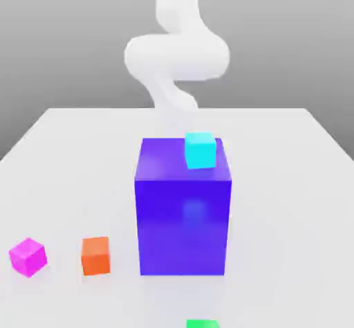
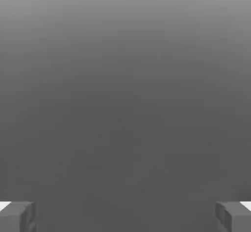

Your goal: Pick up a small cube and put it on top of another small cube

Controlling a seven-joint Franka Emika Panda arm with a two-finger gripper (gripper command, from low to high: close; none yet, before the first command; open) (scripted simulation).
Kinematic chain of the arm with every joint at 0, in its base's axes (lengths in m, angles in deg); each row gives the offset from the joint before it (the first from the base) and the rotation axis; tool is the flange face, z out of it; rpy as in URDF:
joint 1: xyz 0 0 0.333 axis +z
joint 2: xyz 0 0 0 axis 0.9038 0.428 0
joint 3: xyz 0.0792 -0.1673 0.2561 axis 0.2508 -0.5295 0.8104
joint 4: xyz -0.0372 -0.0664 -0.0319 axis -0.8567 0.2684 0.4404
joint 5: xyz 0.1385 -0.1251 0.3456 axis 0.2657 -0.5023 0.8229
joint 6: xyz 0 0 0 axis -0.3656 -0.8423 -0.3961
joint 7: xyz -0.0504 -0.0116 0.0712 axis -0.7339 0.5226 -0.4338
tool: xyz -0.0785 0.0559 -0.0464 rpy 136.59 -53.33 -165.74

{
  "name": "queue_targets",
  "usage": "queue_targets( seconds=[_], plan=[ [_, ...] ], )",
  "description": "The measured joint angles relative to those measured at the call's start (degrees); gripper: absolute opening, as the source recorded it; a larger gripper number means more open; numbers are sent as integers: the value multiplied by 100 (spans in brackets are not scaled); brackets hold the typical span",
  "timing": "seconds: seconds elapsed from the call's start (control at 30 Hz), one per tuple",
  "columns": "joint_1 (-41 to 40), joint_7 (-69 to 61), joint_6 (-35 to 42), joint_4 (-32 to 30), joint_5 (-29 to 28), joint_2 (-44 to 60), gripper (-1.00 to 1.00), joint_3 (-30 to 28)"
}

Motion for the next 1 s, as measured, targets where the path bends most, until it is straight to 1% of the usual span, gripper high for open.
queue_targets(
  seconds=[0.2, 0.37, 0.53, 0.63, 0.83, 0.9, 1.0],
  plan=[
    [-314, -162, -558, -282, -72, 1267, 0, -516],
    [-565, -376, -1017, -512, -10, 2293, 0, -981],
    [-822, -719, -1471, -741, 229, 3339, 0, -1434],
    [-1150, -1004, -1738, -877, 483, 3983, 0, -1620],
    [-1753, -1645, -2266, -1123, 1098, 5281, 0, -1650],
    [-1957, -1870, -2533, -1082, 1372, 5705, 0, -1471],
    [-2329, -2148, -2995, -954, 1730, 6321, 0, -1043]
  ],
)
